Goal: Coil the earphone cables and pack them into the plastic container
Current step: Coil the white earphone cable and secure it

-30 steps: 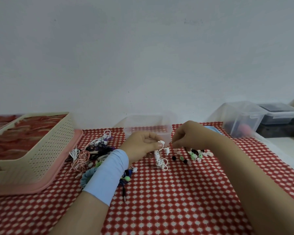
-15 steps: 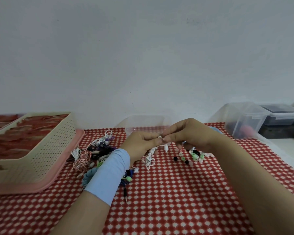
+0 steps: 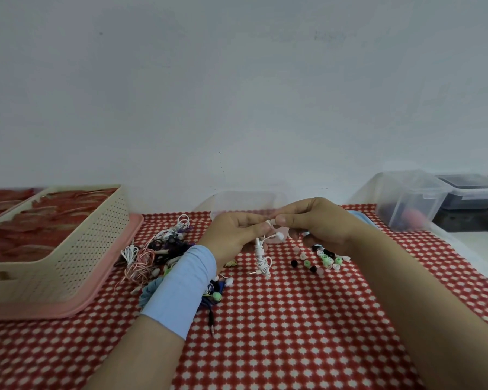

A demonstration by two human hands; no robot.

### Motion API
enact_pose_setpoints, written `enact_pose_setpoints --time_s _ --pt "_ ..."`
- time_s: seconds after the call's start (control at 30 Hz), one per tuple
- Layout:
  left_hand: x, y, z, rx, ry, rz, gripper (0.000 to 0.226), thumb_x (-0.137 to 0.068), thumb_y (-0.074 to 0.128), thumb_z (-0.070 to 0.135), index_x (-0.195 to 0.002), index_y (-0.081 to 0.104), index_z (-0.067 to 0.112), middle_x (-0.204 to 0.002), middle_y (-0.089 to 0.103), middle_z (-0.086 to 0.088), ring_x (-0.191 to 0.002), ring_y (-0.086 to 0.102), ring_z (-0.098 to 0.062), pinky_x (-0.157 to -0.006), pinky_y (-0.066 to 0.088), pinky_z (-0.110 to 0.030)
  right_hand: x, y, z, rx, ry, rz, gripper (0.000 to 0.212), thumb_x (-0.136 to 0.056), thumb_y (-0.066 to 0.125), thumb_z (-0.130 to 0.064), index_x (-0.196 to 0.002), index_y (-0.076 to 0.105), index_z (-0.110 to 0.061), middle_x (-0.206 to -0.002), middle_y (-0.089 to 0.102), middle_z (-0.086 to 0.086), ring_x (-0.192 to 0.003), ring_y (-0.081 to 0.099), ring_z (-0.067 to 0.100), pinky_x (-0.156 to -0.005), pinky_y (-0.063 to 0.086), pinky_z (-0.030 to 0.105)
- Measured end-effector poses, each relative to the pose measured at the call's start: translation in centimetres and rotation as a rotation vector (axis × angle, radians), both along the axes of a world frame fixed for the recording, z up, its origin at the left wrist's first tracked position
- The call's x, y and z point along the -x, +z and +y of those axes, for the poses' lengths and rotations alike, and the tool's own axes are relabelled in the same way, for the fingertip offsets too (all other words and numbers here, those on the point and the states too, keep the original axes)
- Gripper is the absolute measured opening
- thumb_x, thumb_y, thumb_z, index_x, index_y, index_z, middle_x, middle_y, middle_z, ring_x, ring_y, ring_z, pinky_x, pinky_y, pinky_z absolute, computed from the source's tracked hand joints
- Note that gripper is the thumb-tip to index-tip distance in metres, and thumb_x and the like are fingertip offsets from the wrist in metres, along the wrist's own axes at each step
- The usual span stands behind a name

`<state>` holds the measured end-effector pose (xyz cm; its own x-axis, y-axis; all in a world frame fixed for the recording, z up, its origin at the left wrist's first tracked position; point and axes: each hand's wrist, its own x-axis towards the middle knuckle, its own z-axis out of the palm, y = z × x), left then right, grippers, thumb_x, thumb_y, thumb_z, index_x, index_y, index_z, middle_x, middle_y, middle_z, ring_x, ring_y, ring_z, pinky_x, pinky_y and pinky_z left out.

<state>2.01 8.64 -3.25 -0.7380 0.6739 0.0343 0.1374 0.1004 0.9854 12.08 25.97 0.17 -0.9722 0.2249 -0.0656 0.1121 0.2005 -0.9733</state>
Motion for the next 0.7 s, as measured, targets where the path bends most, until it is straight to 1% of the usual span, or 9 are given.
enact_pose_setpoints --time_s 0.07,0.17,0.3,0.37,0.5,0.53,0.6,0.7 --pt "0.07 -0.08 -0.02 -0.012 -0.003 0.000 0.015 -0.084 0.075 0.019 -0.099 0.077 0.014 -0.095 0.077 -0.004 -0.095 0.073 -0.019 -0.098 0.053 -0.044 0.04 -0.05 -0.02 0.036 0.013 -0.002 0.014 -0.088 0.073 -0.016 -0.099 0.082 -0.011 -0.083 0.073 0.004 -0.056 0.048 0.009 -0.049 0.030 0.024" --pt "0.16 -0.20 -0.08 -0.052 -0.012 -0.016 0.015 -0.084 0.075 0.017 -0.098 0.078 0.012 -0.098 0.077 -0.008 -0.099 0.072 -0.024 -0.100 0.051 -0.047 0.10 -0.11 -0.03 0.087 0.040 -0.004 0.014 -0.088 0.072 -0.015 -0.098 0.081 -0.011 -0.077 0.071 0.002 -0.055 0.048 0.009 -0.046 0.032 0.020" --pt "-0.10 0.06 -0.19 -0.090 -0.035 -0.020 0.019 -0.084 0.073 0.013 -0.102 0.076 0.006 -0.099 0.076 -0.011 -0.099 0.072 -0.024 -0.100 0.051 -0.045 0.21 -0.30 -0.15 0.148 0.088 -0.016 0.022 -0.073 0.077 -0.024 -0.092 0.082 -0.014 -0.078 0.069 0.003 -0.056 0.047 0.009 -0.044 0.032 0.019" --pt "-0.21 0.18 -0.29 -0.097 -0.041 -0.020 0.019 -0.084 0.073 0.013 -0.101 0.076 0.005 -0.098 0.076 -0.011 -0.098 0.072 -0.024 -0.100 0.052 -0.045 0.29 -0.34 -0.16 0.161 0.112 -0.032 0.024 -0.071 0.077 -0.025 -0.092 0.082 -0.015 -0.083 0.070 0.004 -0.056 0.047 0.009 -0.042 0.033 0.019" --pt "-0.30 0.41 -0.58 -0.082 -0.071 0.002 0.014 -0.084 0.073 0.012 -0.096 0.077 0.006 -0.097 0.076 -0.012 -0.097 0.072 -0.025 -0.099 0.052 -0.045 0.47 -0.54 -0.12 0.223 0.160 -0.083 0.033 -0.076 0.074 -0.023 -0.104 0.077 -0.006 -0.085 0.072 0.003 -0.056 0.047 0.008 -0.041 0.027 0.017" --pt "-0.34 0.44 -0.64 -0.072 -0.076 0.008 0.013 -0.084 0.073 0.012 -0.094 0.077 0.006 -0.096 0.076 -0.012 -0.096 0.072 -0.025 -0.099 0.053 -0.044 0.49 -0.59 -0.12 0.238 0.161 -0.097 0.032 -0.076 0.073 -0.022 -0.104 0.077 -0.006 -0.084 0.072 0.003 -0.055 0.047 0.008 -0.041 0.027 0.016" --pt "-0.36 0.38 -0.75 -0.065 -0.086 0.022 0.016 -0.082 0.075 0.016 -0.094 0.077 0.006 -0.096 0.076 -0.012 -0.096 0.072 -0.026 -0.099 0.052 -0.046 0.57 -0.74 -0.16 0.256 0.157 -0.112 0.021 -0.075 0.074 -0.021 -0.093 0.079 -0.011 -0.085 0.072 0.005 -0.053 0.049 0.008 -0.039 0.028 0.016" --pt "-0.38 0.24 -0.82 -0.081 -0.087 0.009 0.029 -0.073 0.077 0.027 -0.095 0.078 0.008 -0.099 0.076 -0.013 -0.101 0.071 -0.028 -0.101 0.050 -0.049 0.79 -0.99 -0.41 0.264 0.127 -0.110 0.012 -0.071 0.077 -0.021 -0.082 0.077 -0.015 -0.084 0.072 0.007 -0.050 0.053 0.009 -0.039 0.031 0.017"
